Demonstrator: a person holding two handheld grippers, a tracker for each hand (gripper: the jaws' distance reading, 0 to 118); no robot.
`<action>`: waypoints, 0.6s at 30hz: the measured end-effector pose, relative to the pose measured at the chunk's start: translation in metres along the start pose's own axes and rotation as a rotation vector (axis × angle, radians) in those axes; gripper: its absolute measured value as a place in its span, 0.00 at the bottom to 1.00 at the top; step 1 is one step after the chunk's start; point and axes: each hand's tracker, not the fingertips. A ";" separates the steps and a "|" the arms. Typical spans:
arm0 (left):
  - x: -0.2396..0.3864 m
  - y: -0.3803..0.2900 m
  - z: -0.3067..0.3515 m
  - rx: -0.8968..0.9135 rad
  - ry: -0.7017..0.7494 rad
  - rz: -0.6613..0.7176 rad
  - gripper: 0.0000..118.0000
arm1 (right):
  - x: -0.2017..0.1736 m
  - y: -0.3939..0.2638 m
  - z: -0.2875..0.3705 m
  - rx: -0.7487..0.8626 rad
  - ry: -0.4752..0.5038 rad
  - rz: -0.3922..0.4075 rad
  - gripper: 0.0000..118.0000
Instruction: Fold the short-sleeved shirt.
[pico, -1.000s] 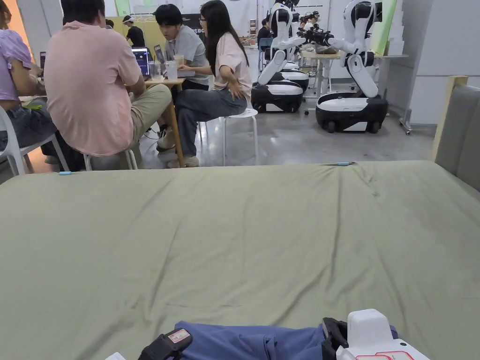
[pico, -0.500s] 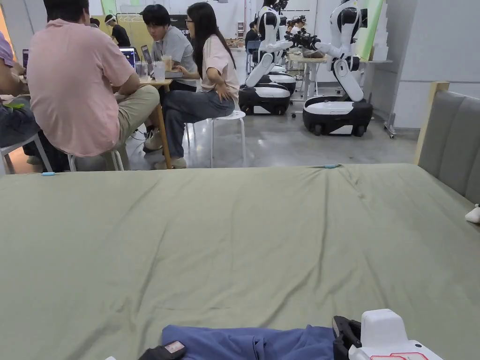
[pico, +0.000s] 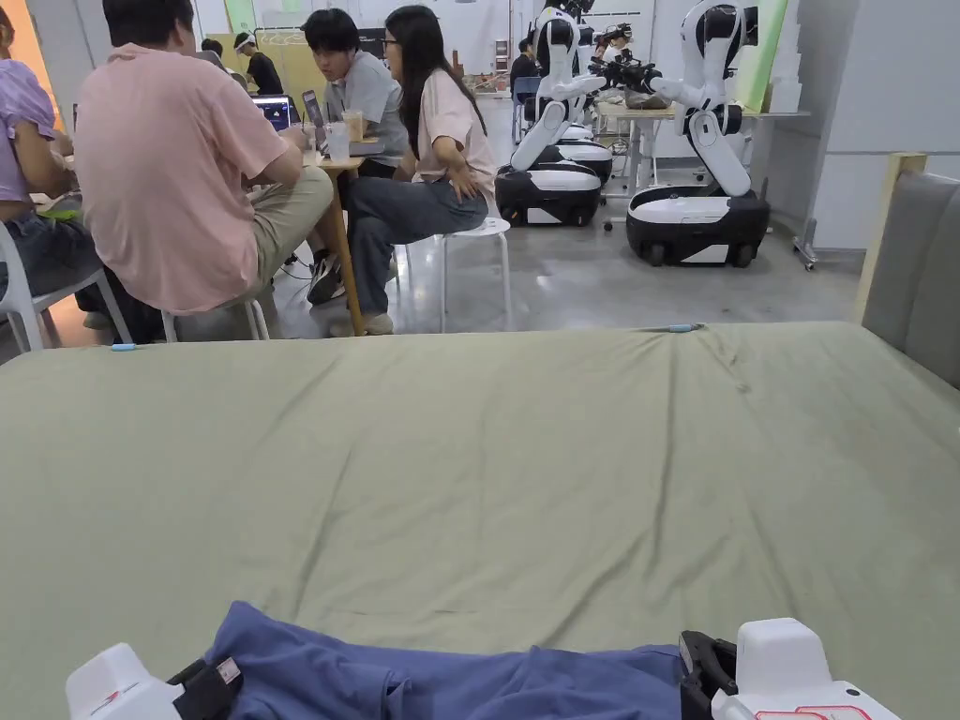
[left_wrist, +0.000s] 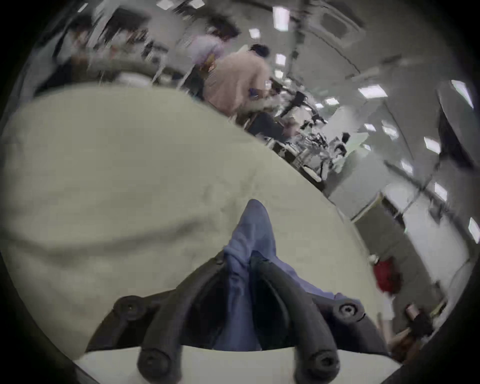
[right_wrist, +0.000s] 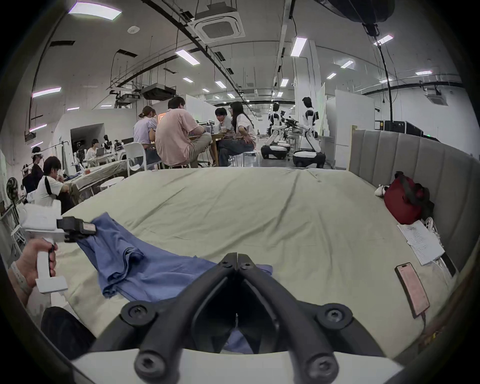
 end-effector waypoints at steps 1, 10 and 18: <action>0.018 -0.001 0.004 0.023 -0.011 -0.069 0.11 | 0.002 -0.001 0.001 0.000 -0.007 0.000 0.00; 0.242 -0.098 -0.003 0.043 -0.127 -0.647 0.11 | 0.046 -0.009 0.024 -0.010 -0.125 -0.004 0.00; 0.299 -0.196 -0.039 -0.096 -0.148 -0.860 0.15 | 0.085 -0.011 0.047 -0.007 -0.178 -0.042 0.00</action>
